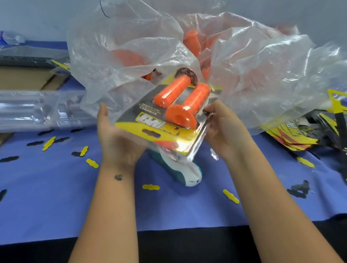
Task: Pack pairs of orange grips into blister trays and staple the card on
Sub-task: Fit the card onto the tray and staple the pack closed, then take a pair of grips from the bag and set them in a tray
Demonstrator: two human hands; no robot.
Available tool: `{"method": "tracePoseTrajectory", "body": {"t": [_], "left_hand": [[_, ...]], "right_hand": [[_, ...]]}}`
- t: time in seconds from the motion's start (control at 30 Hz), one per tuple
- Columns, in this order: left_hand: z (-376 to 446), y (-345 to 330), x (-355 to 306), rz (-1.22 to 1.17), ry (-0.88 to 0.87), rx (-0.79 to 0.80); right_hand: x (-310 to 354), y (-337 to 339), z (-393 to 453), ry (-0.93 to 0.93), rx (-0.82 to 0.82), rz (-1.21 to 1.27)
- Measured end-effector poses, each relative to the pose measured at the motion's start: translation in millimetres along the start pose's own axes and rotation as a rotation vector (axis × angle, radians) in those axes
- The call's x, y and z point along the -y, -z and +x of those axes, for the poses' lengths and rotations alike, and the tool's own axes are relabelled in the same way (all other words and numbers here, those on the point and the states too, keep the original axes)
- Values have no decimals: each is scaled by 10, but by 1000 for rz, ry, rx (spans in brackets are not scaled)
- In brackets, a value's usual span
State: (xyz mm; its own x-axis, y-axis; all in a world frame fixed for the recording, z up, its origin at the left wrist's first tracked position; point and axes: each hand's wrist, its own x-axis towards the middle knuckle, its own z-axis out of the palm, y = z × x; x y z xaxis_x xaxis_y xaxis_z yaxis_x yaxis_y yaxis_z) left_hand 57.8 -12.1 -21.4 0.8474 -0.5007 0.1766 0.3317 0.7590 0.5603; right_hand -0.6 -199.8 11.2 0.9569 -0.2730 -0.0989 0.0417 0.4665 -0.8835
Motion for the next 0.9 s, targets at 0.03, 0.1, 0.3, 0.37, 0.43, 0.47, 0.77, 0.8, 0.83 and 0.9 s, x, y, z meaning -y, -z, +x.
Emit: {"method": "tracePoseTrajectory", "body": {"t": [0.03,0.1,0.3,0.37,0.43,0.47,0.77,0.8,0.83,0.9], "left_hand": [[-3,-9,-41,-3,78,45],[-1,-100,-67,149,167,11],[33,-433,188,641,45,-189],[48,-575,273,651,36,-135],[98,-767,388,641,10,-97],[117,-875,473,633,0,-74],[12,-1639,1782,646,126,6],[13,-1721,1921,644,158,23],[22,-1791,2043,664,190,48],[58,-1894,2237,756,247,103]], "right_hand": [[54,19,-26,-2,0,-23],[156,53,-106,-9,5,-90],[285,353,-472,77,2,-214],[344,498,-604,63,62,-206],[428,644,-727,85,59,-209],[480,724,-783,104,23,-208],[1017,1745,-1367,271,-415,-245],[1057,1868,-1419,279,-460,-234],[1099,1976,-1447,287,-508,-217],[1191,2186,-1411,297,-624,-156]]}}
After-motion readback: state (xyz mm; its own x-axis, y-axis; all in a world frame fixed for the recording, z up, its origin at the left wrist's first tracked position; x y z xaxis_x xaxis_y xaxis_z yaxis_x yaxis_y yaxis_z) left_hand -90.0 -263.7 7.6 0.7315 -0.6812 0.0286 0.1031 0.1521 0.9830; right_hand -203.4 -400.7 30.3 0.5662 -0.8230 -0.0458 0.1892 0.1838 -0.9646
